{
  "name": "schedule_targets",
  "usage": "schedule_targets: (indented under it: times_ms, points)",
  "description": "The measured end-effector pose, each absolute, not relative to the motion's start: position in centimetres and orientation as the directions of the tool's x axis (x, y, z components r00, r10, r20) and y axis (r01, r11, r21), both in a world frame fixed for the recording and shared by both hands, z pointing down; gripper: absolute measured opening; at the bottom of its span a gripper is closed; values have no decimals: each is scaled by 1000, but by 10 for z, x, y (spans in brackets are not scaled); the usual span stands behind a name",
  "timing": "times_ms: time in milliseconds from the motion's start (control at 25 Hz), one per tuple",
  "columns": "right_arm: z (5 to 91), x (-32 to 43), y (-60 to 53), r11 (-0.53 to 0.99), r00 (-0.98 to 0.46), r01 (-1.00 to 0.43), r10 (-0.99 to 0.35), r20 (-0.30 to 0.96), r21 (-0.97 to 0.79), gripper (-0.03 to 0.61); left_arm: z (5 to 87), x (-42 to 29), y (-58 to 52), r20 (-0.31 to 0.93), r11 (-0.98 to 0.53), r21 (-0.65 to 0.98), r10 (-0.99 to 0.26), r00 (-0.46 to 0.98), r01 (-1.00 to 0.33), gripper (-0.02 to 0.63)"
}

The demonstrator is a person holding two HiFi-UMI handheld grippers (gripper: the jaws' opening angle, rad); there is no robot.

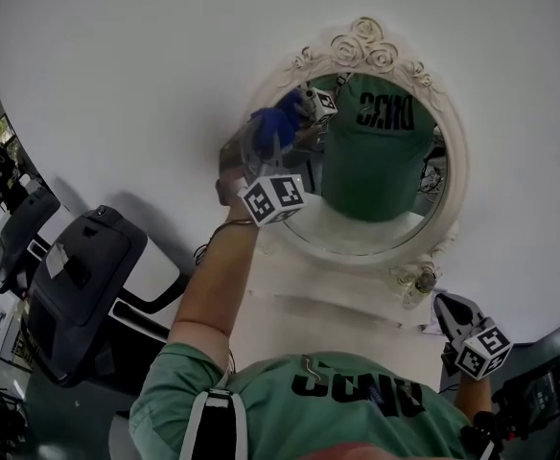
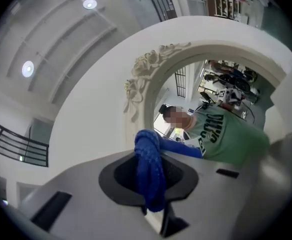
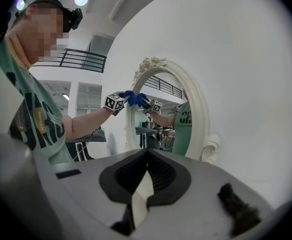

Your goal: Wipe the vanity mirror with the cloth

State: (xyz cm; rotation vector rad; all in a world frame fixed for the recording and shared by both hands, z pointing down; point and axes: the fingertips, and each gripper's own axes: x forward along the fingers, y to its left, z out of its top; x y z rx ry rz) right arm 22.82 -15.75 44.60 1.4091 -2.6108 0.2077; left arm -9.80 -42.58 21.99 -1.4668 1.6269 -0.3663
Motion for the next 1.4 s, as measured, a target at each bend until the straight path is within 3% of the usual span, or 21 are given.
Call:
schedule_targets:
  times_ms: [240,600,1120,1400]
  points:
    - [445,234,-149,518,-513,-855,-829,222,-40,12,232,-78,-439,-401,285,-792,-910,108,-539,57]
    - [452,243,-145,495,-495,-867,-841,220,-60,12,228,-65,-449,-367,195,-715,-922,124,-671,52]
    - [471,294,-122,405,-417,-909,-882,219,-99,12,203,172,-388,-423,121,-822,-784,454,-557,52]
    - [475,304,-118,393,-409,-912,-887,213,-115,12,201,204,-378,-419,109,-839,-755,504,-534,50]
